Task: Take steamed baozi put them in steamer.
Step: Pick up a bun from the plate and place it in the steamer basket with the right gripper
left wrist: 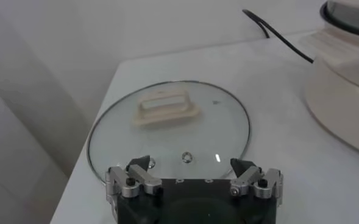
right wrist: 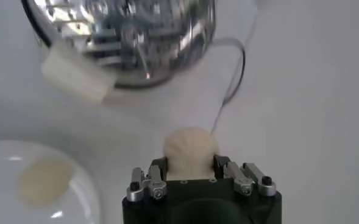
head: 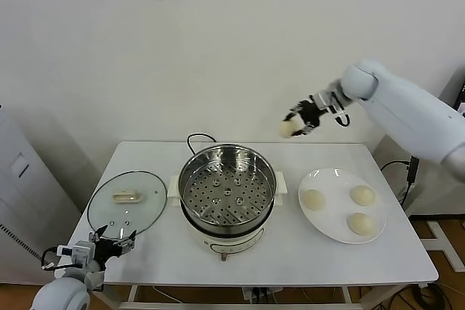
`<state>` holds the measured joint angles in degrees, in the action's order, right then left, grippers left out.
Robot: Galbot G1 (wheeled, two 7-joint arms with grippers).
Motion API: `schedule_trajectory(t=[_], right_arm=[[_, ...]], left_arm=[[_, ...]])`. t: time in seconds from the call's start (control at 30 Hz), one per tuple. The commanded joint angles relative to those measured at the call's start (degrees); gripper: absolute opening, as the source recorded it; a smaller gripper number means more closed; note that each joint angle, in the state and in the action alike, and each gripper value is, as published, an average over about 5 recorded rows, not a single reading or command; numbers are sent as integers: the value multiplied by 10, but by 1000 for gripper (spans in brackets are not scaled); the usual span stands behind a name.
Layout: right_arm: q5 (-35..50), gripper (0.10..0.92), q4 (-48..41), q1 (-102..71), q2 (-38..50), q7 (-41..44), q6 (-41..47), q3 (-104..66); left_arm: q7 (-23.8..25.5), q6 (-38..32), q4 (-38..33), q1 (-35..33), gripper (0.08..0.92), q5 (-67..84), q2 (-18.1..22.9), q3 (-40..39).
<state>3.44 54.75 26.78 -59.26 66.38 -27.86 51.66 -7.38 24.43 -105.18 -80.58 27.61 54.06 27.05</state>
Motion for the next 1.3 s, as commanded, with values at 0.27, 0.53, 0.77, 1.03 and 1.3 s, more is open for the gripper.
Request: schedule_trajectory(t=[0.27,0.53,0.77,1.03,1.3], right_arm=[[-53,488,-25,22,-163,65,-221,25],[-188,484,2,-31,-167,68,-221,-8],[-271,485,4,-92,-172,64,-221,-49],[-297,484,9,-128,-169,57,-221,-65],[-334,487,-1,-144,-180,45,-221,-85]], left_arm=[[0,-1,-1,0,823,-2,1,-1],[-1,-1,3,1,823,-3,-1,-1],[-1,-1,2,0,823,-4,1,-1],[-1,-1,2,0,823,-5,2,0],[-1,-1,2,1,823,-7,4,-2]])
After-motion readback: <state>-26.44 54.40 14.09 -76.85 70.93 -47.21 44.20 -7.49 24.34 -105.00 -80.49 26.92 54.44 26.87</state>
